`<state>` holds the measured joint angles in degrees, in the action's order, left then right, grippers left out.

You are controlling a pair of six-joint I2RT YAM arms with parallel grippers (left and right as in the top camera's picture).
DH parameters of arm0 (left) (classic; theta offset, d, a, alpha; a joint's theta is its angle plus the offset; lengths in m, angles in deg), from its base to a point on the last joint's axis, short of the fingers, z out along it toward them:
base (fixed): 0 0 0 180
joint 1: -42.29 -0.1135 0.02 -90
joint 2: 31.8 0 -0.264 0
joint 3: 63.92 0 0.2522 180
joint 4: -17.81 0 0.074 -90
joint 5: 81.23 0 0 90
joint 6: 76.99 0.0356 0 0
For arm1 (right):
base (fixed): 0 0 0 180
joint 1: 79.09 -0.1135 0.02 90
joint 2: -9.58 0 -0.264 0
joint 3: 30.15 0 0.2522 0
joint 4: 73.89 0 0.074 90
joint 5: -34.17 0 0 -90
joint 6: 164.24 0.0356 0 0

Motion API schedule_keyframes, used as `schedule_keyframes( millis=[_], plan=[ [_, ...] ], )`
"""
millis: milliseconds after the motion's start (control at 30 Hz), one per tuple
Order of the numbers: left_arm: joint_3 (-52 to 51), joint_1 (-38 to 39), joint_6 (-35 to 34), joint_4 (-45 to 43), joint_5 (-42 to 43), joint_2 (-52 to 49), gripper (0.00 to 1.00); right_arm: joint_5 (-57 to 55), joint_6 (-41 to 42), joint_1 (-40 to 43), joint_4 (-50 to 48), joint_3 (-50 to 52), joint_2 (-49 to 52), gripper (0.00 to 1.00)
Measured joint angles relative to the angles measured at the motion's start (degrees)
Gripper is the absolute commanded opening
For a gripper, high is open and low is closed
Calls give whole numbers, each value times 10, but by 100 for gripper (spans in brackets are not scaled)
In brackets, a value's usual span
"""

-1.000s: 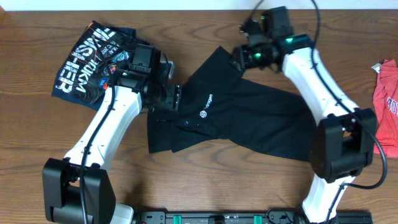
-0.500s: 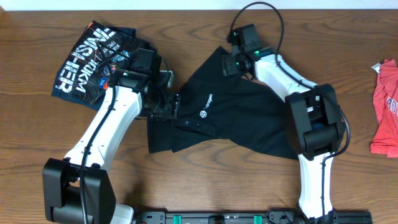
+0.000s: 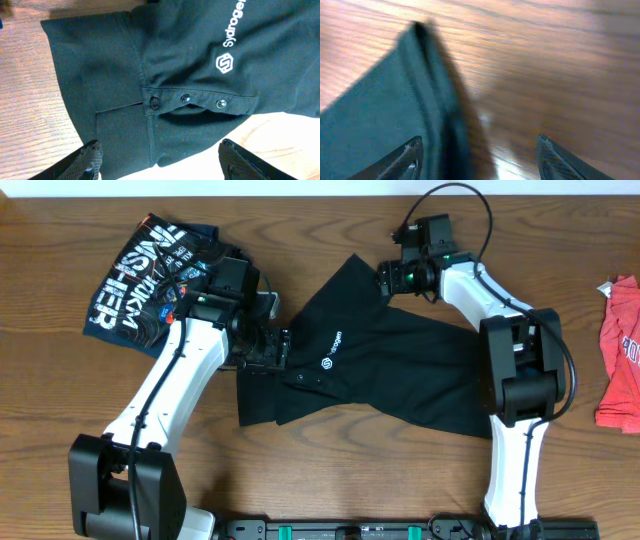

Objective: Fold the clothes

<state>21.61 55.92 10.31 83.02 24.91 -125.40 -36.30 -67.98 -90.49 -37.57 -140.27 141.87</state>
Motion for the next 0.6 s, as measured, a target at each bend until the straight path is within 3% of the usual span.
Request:
schedule_keyframes(
  millis=[200, 300, 367, 600],
  plan=[
    [0, 0, 0, 0, 0, 0, 76, 52, -16, -10, 8, 0, 4, 50],
    [0, 0, 0, 0, 0, 0, 76, 62, -22, -14, 16, 0, 5, 26],
    [0, 0, 0, 0, 0, 0, 76, 66, -21, -15, 21, 0, 6, 2],
    [0, 0, 0, -2, 0, 0, 76, 92, -29, -15, 47, 0, 7, 1]
  ],
)
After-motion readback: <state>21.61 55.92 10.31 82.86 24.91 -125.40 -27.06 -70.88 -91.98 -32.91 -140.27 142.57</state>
